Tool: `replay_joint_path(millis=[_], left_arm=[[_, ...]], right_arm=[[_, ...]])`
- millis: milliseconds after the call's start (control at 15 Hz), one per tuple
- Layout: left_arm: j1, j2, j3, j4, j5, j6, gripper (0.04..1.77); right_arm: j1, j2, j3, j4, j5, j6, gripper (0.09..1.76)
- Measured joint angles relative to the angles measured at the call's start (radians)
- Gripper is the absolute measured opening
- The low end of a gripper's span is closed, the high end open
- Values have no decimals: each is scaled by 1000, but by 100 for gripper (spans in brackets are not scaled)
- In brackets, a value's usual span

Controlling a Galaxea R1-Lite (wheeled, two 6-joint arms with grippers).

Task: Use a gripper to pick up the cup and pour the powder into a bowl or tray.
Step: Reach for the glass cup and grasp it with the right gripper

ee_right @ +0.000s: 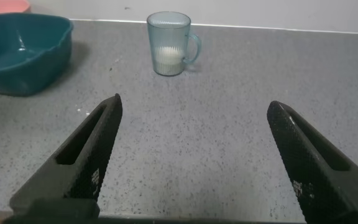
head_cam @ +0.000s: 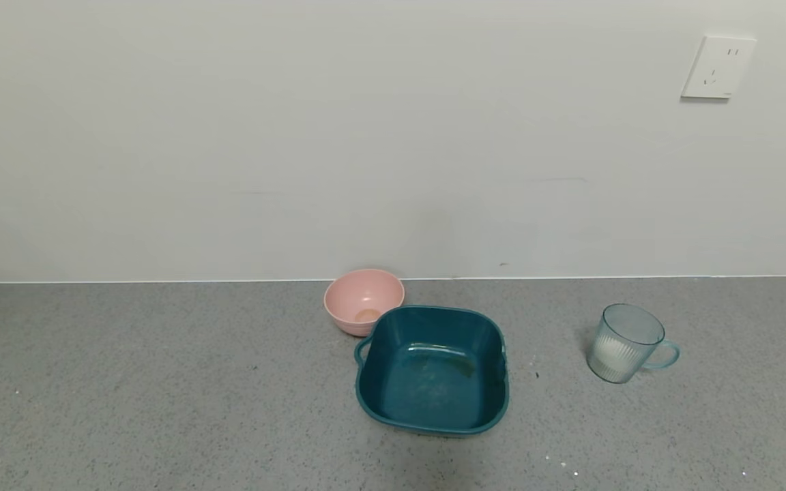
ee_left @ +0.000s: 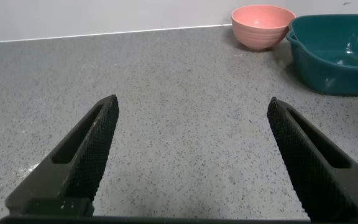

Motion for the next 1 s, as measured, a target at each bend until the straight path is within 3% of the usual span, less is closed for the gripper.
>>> replay_joint_path(millis=[467,1000], left_arm=[[0,0,0,0,0,0,172],[0,0,0,0,0,0,172]], right_arm=[[4,196,-269,55,2,-36,170],[0,751,-624,54,-1,-61,170]])
